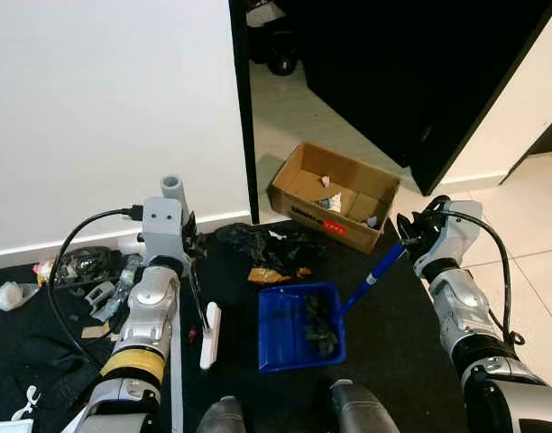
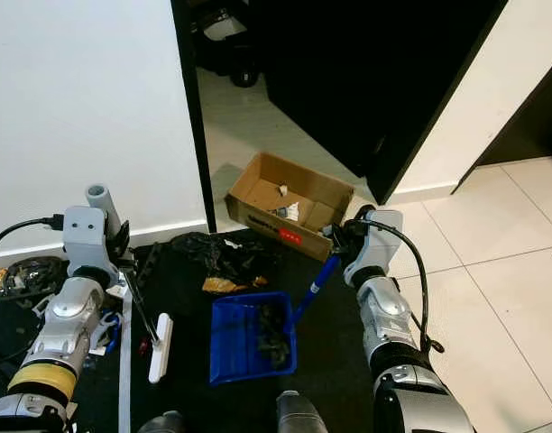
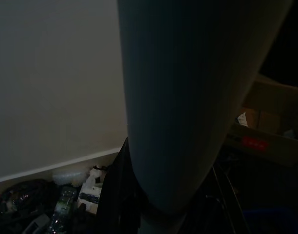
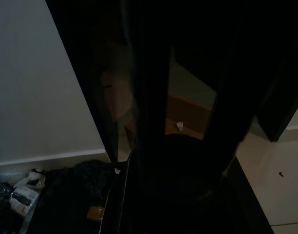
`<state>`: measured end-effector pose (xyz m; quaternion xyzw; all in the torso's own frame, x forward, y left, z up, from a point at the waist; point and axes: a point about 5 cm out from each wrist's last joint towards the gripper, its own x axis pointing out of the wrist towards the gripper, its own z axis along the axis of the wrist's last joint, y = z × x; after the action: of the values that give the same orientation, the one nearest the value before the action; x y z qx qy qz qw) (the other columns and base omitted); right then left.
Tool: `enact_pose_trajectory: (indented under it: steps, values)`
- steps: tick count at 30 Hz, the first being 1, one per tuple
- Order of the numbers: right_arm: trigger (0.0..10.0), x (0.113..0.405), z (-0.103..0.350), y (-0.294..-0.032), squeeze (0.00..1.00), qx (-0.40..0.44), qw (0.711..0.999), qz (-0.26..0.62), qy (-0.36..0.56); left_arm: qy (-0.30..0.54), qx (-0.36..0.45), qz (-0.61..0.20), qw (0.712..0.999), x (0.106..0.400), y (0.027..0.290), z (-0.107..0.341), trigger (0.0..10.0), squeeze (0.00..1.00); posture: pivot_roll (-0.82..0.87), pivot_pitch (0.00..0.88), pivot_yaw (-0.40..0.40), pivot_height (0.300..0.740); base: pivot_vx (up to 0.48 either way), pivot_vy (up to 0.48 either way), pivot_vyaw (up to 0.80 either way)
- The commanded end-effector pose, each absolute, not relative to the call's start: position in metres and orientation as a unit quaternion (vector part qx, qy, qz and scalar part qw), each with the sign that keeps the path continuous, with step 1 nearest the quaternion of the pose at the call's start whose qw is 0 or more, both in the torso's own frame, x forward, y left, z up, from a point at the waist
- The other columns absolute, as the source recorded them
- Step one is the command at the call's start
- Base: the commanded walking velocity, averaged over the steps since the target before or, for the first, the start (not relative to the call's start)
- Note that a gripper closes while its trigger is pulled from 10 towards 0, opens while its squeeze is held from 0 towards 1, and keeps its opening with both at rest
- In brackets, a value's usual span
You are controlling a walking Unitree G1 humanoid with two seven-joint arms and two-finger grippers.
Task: Sweep floor
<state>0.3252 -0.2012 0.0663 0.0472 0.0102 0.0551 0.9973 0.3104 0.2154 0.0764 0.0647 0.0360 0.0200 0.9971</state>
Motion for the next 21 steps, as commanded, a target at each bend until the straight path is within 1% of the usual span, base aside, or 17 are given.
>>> enact_pose_trajectory:
  steps: [1, 7, 11, 21]
  values:
    - [10.0, 0.3257, 0.0693, -0.2029, 0.0, 0.052, 0.997, 0.047, -0.005, 0.052, 0.046, 0.023, 0.997, 0.3071, 0.2119, 0.0692, 10.0, 0.0, 0.01, 0.074, -0.025, 0.74, 0.0, 0.0, 0.0]
    - [10.0, 0.3259, 0.0698, -0.2019, 0.0, 0.051, 0.998, 0.048, -0.008, 0.052, 0.003, 0.046, 0.998, 0.3098, 0.2086, 0.0686, 10.0, 0.0, 0.01, 0.076, -0.025, 0.74, 0.0, 0.0, 0.0]
    - [10.0, 0.3261, 0.0699, -0.2014, 0.0, 0.049, 0.997, 0.05, -0.008, 0.055, -0.009, 0.051, 0.997, 0.3111, 0.2074, 0.0684, 10.0, 0.0, 0.01, 0.079, -0.027, 0.74, 0.0, -0.276, 0.0]
    - [10.0, 0.3252, 0.068, -0.1998, 0.0, 0.048, 0.997, 0.056, -0.004, 0.058, -0.014, 0.052, 0.997, 0.3112, 0.2039, 0.0668, 10.0, 0.0, 0.01, 0.083, -0.036, 0.74, 0.0, -0.352, 0.0]
